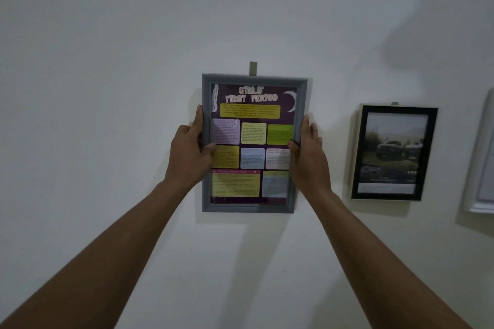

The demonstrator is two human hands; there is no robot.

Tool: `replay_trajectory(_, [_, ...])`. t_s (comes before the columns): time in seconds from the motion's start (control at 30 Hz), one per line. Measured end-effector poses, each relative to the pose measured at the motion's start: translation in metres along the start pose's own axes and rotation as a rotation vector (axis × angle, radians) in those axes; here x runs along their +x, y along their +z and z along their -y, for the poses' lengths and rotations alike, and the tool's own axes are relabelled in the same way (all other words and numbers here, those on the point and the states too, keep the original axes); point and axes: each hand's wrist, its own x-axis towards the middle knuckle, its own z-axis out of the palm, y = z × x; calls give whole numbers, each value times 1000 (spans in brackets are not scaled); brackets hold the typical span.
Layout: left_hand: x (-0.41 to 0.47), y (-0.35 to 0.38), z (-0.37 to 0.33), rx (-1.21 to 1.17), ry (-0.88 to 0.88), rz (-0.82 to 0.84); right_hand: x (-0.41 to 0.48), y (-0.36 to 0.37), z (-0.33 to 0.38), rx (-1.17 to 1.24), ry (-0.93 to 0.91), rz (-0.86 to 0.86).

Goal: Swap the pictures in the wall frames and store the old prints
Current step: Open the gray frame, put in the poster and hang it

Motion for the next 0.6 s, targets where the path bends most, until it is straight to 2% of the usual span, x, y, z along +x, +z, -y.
replay_trajectory(0.4, [-1,-7,-7,-2,-8,2,3,-1,4,-35,21,-1])
replay_trajectory(0.6, [-4,-10,-7,-1,-14,5,1,-5,7,-41,-26,7])
